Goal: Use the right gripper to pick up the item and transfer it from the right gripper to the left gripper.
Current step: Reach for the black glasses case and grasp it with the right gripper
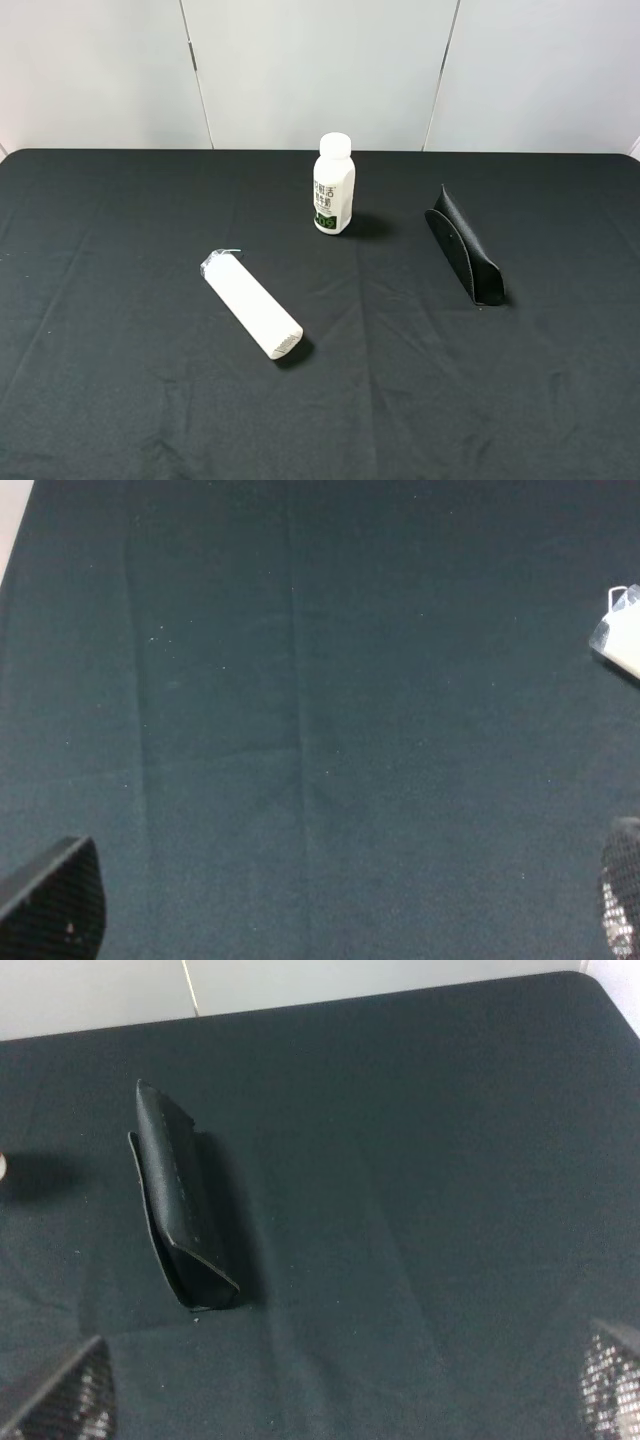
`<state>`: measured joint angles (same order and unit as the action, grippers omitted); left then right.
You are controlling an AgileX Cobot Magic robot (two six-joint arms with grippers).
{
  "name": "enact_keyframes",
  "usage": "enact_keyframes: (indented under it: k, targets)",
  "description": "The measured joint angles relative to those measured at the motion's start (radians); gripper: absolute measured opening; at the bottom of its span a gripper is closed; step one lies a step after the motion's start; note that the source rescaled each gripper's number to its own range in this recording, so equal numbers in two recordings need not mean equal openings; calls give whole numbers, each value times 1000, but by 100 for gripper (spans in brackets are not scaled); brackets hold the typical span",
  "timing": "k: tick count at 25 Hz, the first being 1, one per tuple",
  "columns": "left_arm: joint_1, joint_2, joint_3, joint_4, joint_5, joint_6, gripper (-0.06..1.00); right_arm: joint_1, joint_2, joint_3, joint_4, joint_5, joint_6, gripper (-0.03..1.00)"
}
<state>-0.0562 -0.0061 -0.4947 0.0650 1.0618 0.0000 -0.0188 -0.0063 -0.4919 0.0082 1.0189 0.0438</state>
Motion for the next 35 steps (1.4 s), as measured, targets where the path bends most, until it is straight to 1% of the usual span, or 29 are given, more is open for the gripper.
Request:
enact_keyframes:
  k: [27, 30, 35]
  targets:
    - [0, 0, 0, 0, 0, 0, 97, 0, 1, -1, 7, 1, 0, 100]
    - [0, 0, 0, 0, 0, 0, 97, 0, 63, -38, 28, 2, 0, 100]
    - [0, 0, 0, 0, 0, 0, 97, 0, 281, -160, 57, 2, -12, 100]
